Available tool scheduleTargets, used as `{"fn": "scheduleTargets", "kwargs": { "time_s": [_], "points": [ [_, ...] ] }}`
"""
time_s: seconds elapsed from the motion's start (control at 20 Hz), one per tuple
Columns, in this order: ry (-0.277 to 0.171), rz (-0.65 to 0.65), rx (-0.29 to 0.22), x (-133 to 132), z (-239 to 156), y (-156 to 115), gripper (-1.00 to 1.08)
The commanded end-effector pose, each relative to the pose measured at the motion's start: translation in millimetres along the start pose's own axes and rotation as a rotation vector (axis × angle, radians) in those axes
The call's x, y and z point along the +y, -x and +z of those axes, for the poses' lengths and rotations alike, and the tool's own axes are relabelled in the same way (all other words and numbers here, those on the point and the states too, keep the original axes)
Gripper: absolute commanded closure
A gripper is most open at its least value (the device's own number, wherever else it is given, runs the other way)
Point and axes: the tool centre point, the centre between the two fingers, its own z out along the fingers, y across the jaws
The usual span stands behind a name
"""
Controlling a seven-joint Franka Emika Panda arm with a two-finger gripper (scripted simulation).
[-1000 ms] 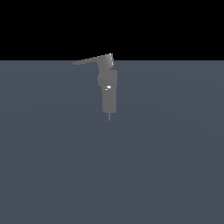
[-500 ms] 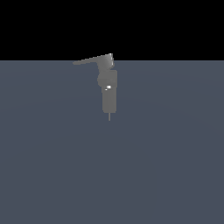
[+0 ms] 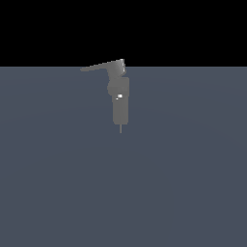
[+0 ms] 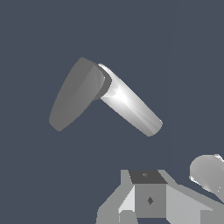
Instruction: Turn on the faucet by rotating a designated handle.
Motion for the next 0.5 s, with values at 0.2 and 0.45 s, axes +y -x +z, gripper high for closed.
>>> {"fn": "scheduleTargets", "kwargs": {
  "time_s": [0.2, 0.45],
  "points": [
    [0.023, 0.173, -0.002, -41, 26, -25, 1.08],
    [0.045, 0.301, 0.007, -72, 51, -40, 1.08]
  ]
}}
